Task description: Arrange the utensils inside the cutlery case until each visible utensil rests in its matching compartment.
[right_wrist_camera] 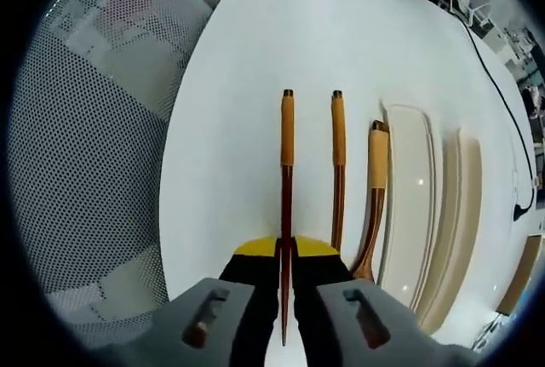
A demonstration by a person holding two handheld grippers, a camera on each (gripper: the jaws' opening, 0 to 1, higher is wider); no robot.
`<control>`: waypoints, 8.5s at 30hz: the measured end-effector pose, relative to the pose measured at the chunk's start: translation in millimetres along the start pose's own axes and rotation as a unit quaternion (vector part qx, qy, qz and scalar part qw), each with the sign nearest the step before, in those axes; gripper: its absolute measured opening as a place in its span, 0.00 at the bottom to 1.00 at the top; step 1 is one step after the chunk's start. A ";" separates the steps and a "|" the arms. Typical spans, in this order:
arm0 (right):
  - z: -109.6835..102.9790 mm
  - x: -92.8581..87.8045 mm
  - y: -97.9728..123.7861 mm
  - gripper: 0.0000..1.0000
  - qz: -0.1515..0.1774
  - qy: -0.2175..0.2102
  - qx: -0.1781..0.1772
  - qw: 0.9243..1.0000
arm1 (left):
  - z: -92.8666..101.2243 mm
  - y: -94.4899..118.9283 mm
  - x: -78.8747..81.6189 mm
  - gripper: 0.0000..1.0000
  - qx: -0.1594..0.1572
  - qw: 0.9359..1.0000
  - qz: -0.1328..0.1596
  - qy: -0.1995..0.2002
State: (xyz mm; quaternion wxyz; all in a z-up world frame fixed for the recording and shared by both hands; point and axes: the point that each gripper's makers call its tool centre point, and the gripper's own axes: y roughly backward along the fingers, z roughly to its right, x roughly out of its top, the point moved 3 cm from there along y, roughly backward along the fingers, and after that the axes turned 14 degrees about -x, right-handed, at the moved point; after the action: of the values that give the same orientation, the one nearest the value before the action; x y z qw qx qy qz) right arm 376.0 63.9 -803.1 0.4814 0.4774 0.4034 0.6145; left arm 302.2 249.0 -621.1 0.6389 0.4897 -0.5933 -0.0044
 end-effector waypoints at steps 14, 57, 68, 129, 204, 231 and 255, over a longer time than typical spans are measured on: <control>1.2 -0.4 -0.8 0.01 -0.005 -0.014 0.003 1.000 | 0.4 -0.8 -0.1 0.51 -0.002 1.000 -0.002 -0.001; -2.1 -6.1 1.3 0.00 -0.004 -0.012 0.010 1.000 | -1.2 -0.5 -1.0 0.51 0.002 1.000 -0.007 -0.001; -2.0 -4.4 7.0 0.00 0.004 -0.014 0.014 1.000 | -1.2 -1.2 -1.8 0.51 0.002 1.000 -0.010 -0.003; 75.8 -3.0 74.8 0.00 0.096 -0.088 -0.064 0.989 | -0.6 -2.8 -4.7 0.51 -0.002 1.000 -0.020 -0.005; 152.1 -31.7 24.4 0.00 0.087 -0.096 -0.208 0.970 | -1.1 -9.3 -16.8 0.50 -0.012 0.999 -0.048 0.006; 159.4 -27.2 4.0 0.00 0.097 -0.083 -0.146 0.981 | -3.4 -9.6 -19.5 0.50 -0.011 0.998 -0.053 0.015; 164.2 -32.7 -17.4 0.00 0.082 -0.081 -0.134 0.984 | -3.2 -11.6 -22.7 0.50 -0.016 0.998 -0.060 0.022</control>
State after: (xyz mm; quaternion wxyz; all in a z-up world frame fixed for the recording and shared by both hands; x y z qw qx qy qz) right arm 542.4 41.5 -790.3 0.5201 0.4883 0.2368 0.6595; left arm 304.6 258.3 -645.0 0.6578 0.5142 -0.5488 -0.0410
